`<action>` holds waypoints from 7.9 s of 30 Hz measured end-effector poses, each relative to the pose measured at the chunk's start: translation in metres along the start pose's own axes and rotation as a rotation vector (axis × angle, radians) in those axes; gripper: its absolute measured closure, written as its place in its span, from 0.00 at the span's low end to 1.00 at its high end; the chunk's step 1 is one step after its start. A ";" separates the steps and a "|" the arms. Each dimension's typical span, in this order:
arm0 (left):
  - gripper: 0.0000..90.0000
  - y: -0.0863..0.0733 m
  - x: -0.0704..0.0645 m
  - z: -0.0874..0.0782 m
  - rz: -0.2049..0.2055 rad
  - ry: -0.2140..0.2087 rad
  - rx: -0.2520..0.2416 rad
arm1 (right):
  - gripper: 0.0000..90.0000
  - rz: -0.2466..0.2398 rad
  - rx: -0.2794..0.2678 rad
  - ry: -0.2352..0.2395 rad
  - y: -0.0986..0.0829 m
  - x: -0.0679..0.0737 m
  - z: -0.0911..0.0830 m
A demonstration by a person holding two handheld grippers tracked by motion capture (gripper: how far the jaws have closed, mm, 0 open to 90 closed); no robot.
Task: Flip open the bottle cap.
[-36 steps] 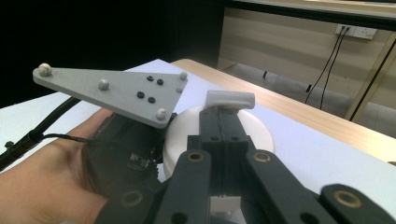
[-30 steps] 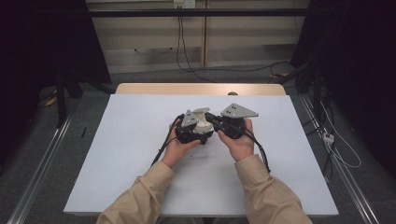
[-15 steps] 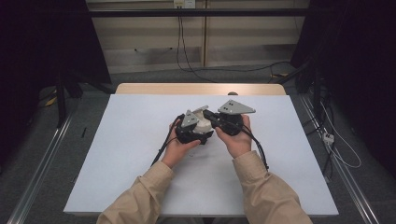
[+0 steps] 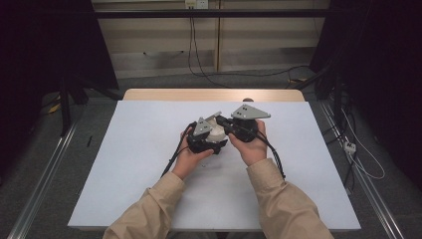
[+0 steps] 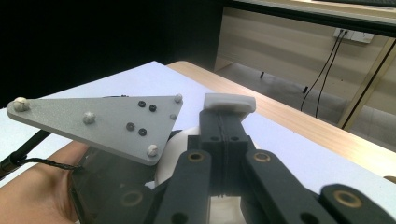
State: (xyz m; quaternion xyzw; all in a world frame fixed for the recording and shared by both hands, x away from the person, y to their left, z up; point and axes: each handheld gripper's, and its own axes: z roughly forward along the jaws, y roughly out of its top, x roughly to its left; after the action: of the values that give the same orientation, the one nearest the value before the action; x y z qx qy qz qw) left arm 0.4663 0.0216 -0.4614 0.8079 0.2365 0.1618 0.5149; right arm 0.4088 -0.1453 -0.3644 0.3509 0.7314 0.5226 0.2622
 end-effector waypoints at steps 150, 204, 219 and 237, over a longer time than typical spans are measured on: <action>0.21 0.000 -0.001 0.000 0.017 0.022 0.014 | 1.00 -0.046 0.063 0.001 0.030 -0.005 0.058; 0.21 0.000 0.000 0.001 0.011 0.024 0.014 | 1.00 -0.025 0.081 0.030 0.024 -0.013 0.076; 0.21 0.000 -0.001 0.001 0.011 0.025 0.012 | 1.00 -0.028 0.081 0.040 0.023 -0.013 0.082; 0.21 0.000 -0.001 0.001 0.009 0.019 0.013 | 1.00 -0.028 0.092 0.049 0.021 -0.014 0.086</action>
State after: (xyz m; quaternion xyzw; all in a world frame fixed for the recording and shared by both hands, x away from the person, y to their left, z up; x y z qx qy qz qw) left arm 0.4663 0.0204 -0.4617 0.8107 0.2386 0.1704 0.5068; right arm 0.4871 -0.1015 -0.3718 0.3394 0.7658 0.4930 0.2352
